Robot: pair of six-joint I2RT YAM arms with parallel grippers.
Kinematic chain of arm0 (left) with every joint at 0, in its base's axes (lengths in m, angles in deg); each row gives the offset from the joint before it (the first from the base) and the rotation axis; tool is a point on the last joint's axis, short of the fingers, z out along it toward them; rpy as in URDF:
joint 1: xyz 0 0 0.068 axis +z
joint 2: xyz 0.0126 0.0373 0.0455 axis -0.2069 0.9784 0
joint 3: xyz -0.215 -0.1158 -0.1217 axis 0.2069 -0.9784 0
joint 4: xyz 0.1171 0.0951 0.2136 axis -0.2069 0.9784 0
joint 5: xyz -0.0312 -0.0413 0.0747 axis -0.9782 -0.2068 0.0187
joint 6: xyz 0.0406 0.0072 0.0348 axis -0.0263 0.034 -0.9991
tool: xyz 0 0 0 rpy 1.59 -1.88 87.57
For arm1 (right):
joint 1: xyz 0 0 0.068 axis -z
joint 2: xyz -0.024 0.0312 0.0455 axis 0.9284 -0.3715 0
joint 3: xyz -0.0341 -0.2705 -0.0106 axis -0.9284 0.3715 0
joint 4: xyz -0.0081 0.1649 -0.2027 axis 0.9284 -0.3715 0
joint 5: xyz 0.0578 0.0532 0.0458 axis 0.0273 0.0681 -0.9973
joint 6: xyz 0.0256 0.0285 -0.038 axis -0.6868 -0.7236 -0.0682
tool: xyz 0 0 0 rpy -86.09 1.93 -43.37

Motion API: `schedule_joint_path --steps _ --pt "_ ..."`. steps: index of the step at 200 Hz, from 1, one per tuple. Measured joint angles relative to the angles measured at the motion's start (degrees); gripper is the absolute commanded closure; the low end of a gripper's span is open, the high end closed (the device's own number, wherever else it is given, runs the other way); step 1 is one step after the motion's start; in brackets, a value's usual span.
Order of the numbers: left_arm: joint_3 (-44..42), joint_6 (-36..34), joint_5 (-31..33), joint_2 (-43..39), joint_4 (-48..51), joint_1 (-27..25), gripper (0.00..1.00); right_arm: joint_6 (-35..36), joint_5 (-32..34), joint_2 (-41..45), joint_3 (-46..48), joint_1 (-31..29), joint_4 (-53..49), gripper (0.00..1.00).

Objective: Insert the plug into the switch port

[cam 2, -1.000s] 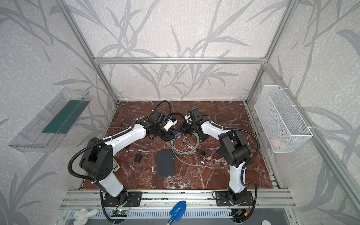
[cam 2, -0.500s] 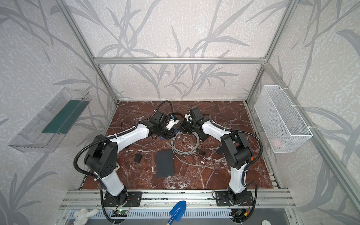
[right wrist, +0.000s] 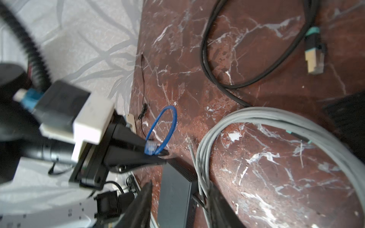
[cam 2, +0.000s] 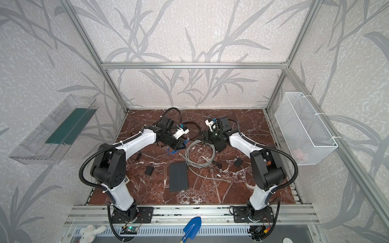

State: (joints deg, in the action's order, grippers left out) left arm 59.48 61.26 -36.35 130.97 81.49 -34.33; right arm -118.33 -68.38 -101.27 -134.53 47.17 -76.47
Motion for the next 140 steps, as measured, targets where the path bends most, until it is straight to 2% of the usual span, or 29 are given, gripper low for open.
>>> schedule_joint_path --steps 32,61,79,140 --pt "3.91 -2.84 -5.42 3.13 5.88 -0.02 0.92 7.58 -8.57 -0.81 3.78 -0.17 8.94 0.52" --pt "4.94 -4.17 -8.17 4.0 9.16 -0.11 0.92 5.6 -13.6 -4.31 4.92 -0.83 22.27 0.52" --pt "5.7 -4.61 -9.22 4.07 10.4 -0.11 0.92 4.7 -14.43 -6.43 4.92 -1.42 26.6 0.53" --pt "7.39 -5.77 -10.32 4.46 12.92 -0.11 0.93 3.28 -14.8 -8.83 4.79 -3.61 30.84 0.59"
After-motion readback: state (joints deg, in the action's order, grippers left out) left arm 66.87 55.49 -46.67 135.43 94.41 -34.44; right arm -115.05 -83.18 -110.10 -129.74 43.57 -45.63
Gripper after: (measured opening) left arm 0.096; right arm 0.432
